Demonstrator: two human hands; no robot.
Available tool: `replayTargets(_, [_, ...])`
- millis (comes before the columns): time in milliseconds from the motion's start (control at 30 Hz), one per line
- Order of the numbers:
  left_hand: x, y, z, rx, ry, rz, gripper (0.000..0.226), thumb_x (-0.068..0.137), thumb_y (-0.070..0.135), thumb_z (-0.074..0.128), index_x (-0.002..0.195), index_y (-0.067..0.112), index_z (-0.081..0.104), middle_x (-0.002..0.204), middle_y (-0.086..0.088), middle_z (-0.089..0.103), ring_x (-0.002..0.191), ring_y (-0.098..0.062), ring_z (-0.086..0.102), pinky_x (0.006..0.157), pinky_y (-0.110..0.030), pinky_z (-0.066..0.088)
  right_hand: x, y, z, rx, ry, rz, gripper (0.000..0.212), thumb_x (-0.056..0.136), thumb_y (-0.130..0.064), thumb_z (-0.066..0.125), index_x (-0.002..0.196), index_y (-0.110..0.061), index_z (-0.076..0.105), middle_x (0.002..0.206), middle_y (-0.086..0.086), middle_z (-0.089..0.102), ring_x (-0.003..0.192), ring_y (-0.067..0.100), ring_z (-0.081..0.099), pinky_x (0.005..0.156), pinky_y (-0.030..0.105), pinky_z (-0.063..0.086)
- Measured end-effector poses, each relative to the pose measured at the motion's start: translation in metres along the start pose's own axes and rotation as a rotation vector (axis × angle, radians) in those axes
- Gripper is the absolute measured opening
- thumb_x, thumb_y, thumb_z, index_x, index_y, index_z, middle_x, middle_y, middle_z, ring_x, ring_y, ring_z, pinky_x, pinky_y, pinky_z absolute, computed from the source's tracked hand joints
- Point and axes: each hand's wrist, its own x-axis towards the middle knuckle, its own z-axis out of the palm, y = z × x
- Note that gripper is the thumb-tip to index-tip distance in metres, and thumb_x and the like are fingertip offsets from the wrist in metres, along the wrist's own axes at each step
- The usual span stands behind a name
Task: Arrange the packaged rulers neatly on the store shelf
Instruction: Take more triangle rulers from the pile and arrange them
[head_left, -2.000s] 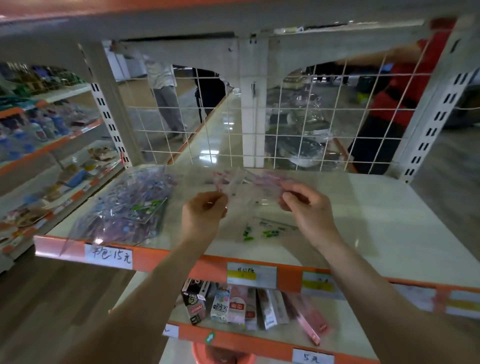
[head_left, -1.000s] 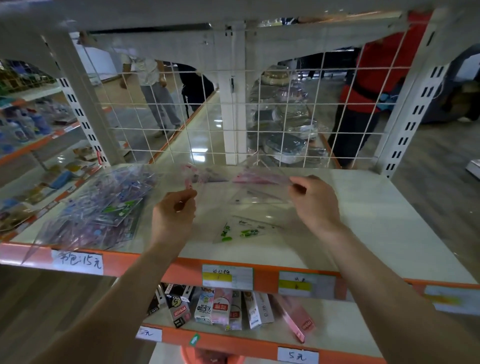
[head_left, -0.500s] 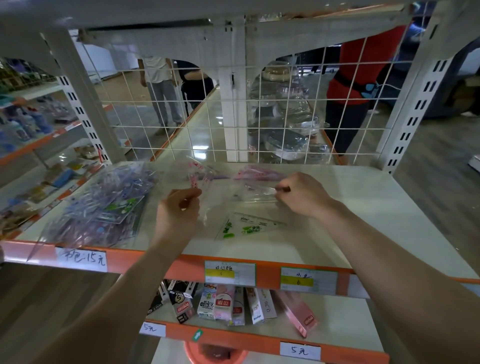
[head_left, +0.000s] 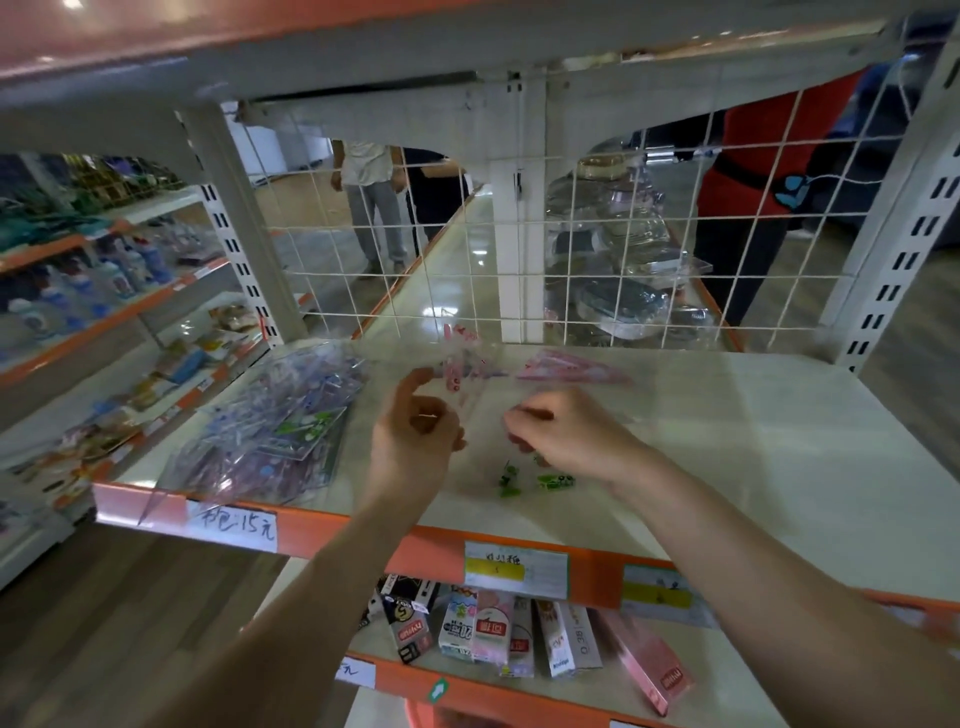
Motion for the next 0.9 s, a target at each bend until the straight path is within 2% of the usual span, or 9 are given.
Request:
replayTargets(67, [-0.003, 0.004, 0.004, -0.050, -0.030, -0.057, 0.032, 0.088, -0.004, 0.055, 0.113, 0.016, 0.057, 0.079, -0.004, 0.060, 0.062, -0.012, 0.067, 0.071, -0.031, 0.059, -0.002, -0.007, 0.008, 0.194, -0.025, 0.072, 0.022, 0.096, -0.025, 0.053, 0.096, -0.009, 0.068, 0.089, 0.008, 0.069, 0.081, 0.017, 0.066, 0.072, 0.030, 0.054])
replayTargets(100, [-0.005, 0.007, 0.007, -0.087, -0.042, -0.087, 0.027, 0.087, -0.005, 0.056, 0.107, 0.012, 0.060, 0.079, -0.004, 0.061, 0.062, -0.013, 0.068, 0.071, -0.031, 0.059, -0.002, -0.008, 0.010, 0.246, -0.009, 0.071, 0.017, 0.096, -0.023, 0.053, 0.096, -0.013, 0.068, 0.090, 0.004, 0.070, 0.081, 0.014, 0.066, 0.074, 0.030, 0.055])
replayTargets(200, [-0.012, 0.014, 0.015, -0.109, -0.089, -0.118, 0.013, 0.085, -0.002, 0.059, 0.086, 0.010, 0.065, 0.076, -0.007, 0.066, 0.065, -0.016, 0.068, 0.068, -0.027, 0.058, -0.002, -0.004, 0.008, 0.270, 0.068, 0.040, 0.013, 0.094, -0.017, 0.056, 0.089, -0.022, 0.067, 0.084, -0.003, 0.068, 0.079, 0.009, 0.064, 0.072, 0.026, 0.054])
replayTargets(300, [-0.012, 0.023, 0.019, -0.074, -0.152, -0.099, 0.014, 0.085, 0.002, 0.060, 0.076, 0.012, 0.066, 0.070, -0.003, 0.065, 0.068, -0.014, 0.062, 0.068, -0.029, 0.056, -0.002, 0.003, -0.004, 0.308, 0.020, 0.061, 0.015, 0.094, -0.011, 0.055, 0.087, -0.017, 0.067, 0.082, 0.002, 0.071, 0.075, 0.014, 0.067, 0.074, 0.031, 0.055])
replayTargets(400, [-0.007, 0.032, 0.016, -0.164, -0.132, -0.114, 0.012, 0.089, 0.005, 0.058, 0.083, 0.011, 0.066, 0.070, -0.004, 0.061, 0.069, -0.016, 0.058, 0.066, -0.032, 0.054, -0.009, 0.006, -0.024, 0.260, -0.060, 0.064, 0.017, 0.096, -0.011, 0.051, 0.087, -0.017, 0.063, 0.075, 0.002, 0.067, 0.066, 0.014, 0.063, 0.068, 0.029, 0.054])
replayTargets(500, [-0.001, 0.035, 0.012, -0.272, -0.105, -0.156, 0.009, 0.092, 0.009, 0.056, 0.095, 0.013, 0.063, 0.077, -0.006, 0.060, 0.070, -0.019, 0.059, 0.067, -0.032, 0.054, -0.014, 0.012, -0.041, 0.196, -0.068, 0.081, 0.017, 0.097, -0.013, 0.050, 0.099, -0.016, 0.067, 0.070, 0.000, 0.057, 0.063, 0.011, 0.056, 0.063, 0.024, 0.050])
replayTargets(633, [0.003, 0.031, 0.016, -0.214, -0.106, -0.199, 0.012, 0.092, 0.012, 0.058, 0.103, 0.012, 0.062, 0.080, -0.003, 0.061, 0.070, -0.017, 0.059, 0.069, -0.032, 0.056, -0.019, 0.020, -0.057, 0.150, -0.076, 0.087, 0.020, 0.097, -0.013, 0.050, 0.106, -0.011, 0.067, 0.070, 0.001, 0.053, 0.064, 0.011, 0.054, 0.065, 0.024, 0.049])
replayTargets(733, [0.003, 0.031, 0.021, -0.158, -0.106, -0.212, 0.009, 0.092, 0.009, 0.058, 0.097, 0.011, 0.065, 0.076, -0.005, 0.062, 0.065, -0.015, 0.059, 0.064, -0.029, 0.057, -0.019, 0.023, -0.065, 0.152, -0.061, 0.085, 0.021, 0.097, -0.014, 0.051, 0.111, -0.011, 0.066, 0.071, 0.001, 0.054, 0.066, 0.012, 0.057, 0.063, 0.021, 0.051])
replayTargets(900, [0.014, 0.036, 0.028, -0.090, -0.116, -0.227, 0.007, 0.090, 0.008, 0.061, 0.087, 0.008, 0.067, 0.069, -0.006, 0.061, 0.056, -0.014, 0.058, 0.056, -0.024, 0.057, -0.014, 0.031, -0.076, 0.129, 0.057, 0.041, 0.026, 0.093, -0.016, 0.057, 0.118, -0.013, 0.062, 0.082, -0.001, 0.062, 0.070, 0.009, 0.062, 0.058, 0.019, 0.049])
